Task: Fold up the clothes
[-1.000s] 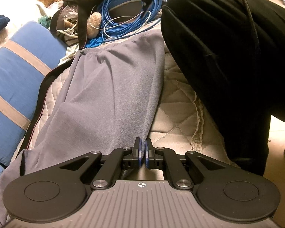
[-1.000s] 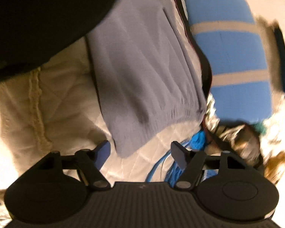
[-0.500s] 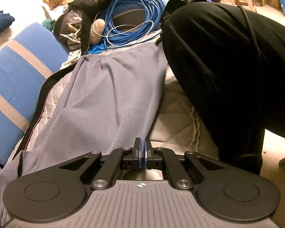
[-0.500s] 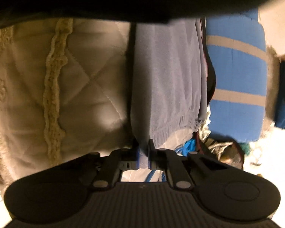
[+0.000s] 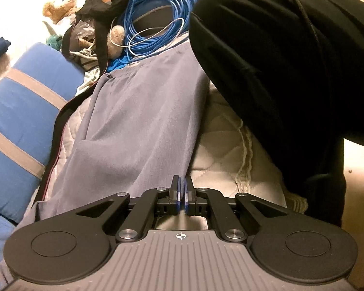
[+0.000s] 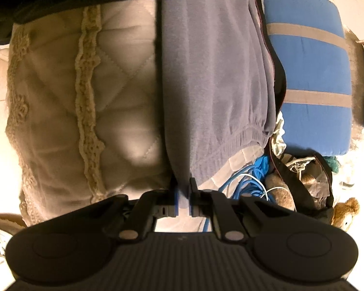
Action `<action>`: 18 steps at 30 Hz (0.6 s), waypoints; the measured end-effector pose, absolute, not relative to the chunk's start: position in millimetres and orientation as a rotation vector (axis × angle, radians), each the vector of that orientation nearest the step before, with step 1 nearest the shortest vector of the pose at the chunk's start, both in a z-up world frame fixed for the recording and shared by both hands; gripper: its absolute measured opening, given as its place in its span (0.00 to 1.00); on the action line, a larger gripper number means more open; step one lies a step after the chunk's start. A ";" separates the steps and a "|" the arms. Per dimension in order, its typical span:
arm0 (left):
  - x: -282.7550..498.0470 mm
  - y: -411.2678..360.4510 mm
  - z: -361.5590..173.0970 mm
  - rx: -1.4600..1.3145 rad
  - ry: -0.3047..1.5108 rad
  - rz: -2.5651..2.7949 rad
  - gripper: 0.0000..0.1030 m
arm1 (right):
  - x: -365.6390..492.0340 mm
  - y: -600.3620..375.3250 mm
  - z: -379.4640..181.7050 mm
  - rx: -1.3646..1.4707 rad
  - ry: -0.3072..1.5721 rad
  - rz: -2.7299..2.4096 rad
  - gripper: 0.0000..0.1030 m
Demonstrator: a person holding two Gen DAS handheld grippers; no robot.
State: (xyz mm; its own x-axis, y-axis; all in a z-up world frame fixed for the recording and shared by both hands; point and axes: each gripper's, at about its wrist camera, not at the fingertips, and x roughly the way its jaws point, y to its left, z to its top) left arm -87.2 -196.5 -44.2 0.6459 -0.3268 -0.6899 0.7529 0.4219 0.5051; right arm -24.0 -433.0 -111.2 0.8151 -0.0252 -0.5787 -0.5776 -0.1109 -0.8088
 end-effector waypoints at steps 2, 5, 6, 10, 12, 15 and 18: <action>-89.4 -194.1 -41.1 0.885 0.529 -0.719 0.02 | -25.8 -433.0 -112.3 -1.625 0.481 0.492 0.08; -88.7 -188.8 -35.9 0.841 0.513 -0.719 0.03 | -27.3 -433.6 -109.7 -1.610 0.479 0.490 0.10; -87.7 -186.9 -34.6 0.828 0.511 -0.717 0.05 | -26.8 -433.9 -105.8 -1.597 0.480 0.488 0.29; -87.4 -180.3 -29.7 0.815 0.489 -0.718 0.06 | -10.6 -436.1 -72.5 -1.485 0.527 0.456 0.62; -88.3 -176.2 -25.9 0.802 0.467 -0.713 0.21 | -4.7 -437.0 -47.3 -1.416 0.524 0.431 0.74; -86.6 -166.8 -17.5 0.746 0.442 -0.699 0.45 | 3.1 -431.0 -8.7 -1.306 0.494 0.379 0.82; -78.2 -152.0 -8.4 0.676 0.450 -0.647 0.45 | 7.6 -413.0 29.2 -1.168 0.445 0.343 0.88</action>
